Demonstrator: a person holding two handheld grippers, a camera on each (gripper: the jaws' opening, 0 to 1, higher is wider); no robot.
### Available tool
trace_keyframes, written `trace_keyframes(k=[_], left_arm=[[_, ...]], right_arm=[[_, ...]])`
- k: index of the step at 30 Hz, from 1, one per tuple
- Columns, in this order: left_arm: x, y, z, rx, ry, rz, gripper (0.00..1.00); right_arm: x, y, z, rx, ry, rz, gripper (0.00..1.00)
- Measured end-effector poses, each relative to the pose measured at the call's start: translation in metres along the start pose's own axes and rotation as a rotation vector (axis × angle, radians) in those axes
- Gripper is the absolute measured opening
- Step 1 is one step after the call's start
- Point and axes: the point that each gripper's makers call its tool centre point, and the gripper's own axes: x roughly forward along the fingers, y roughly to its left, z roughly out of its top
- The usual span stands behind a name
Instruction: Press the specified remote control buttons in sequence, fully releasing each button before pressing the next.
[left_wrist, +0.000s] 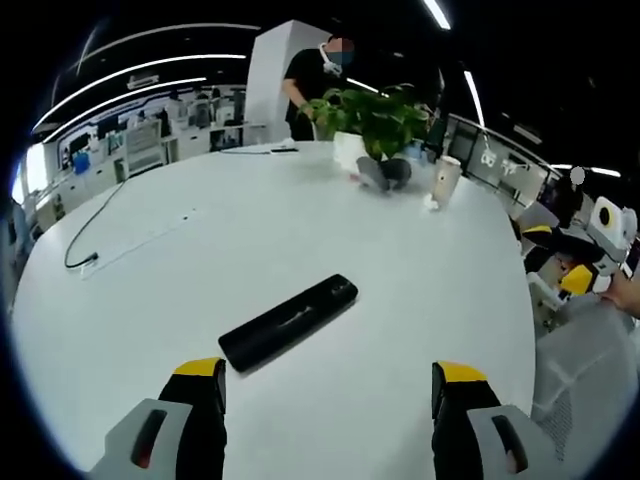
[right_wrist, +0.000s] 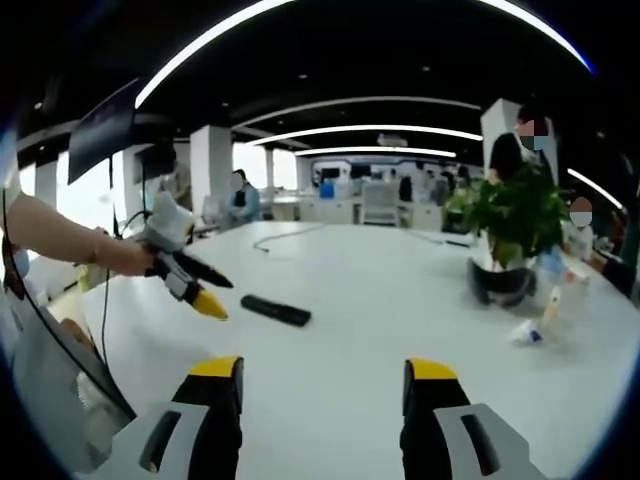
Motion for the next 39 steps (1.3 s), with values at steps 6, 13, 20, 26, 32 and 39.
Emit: trace_keyframes(k=[6, 13, 20, 26, 32, 39], left_arm=[[0.002, 0.003, 0.007, 0.0, -0.01, -0.003, 0.87], [0.005, 0.01, 0.007, 0.087, 0.025, 0.021, 0.87], [0.009, 0.008, 0.013, 0.08, 0.017, -0.005, 0.87], [0.015, 0.007, 0.01, 0.12, 0.051, -0.018, 0.86], [0.021, 0.004, 0.008, 0.135, 0.077, -0.038, 0.86], [0.024, 0.0, 0.0, 0.179, 0.118, -0.051, 0.86]], right_arm=[[0.0, 0.0, 0.001, -0.002, -0.004, 0.004, 0.61], [0.001, 0.001, 0.0, -0.004, 0.002, 0.007, 0.6], [0.001, 0.002, 0.0, -0.013, 0.003, 0.016, 0.58], [0.001, 0.003, -0.002, -0.017, 0.015, 0.022, 0.57], [0.002, 0.004, -0.003, -0.016, 0.021, 0.025, 0.57], [0.002, 0.006, -0.005, -0.018, 0.03, 0.034, 0.56]])
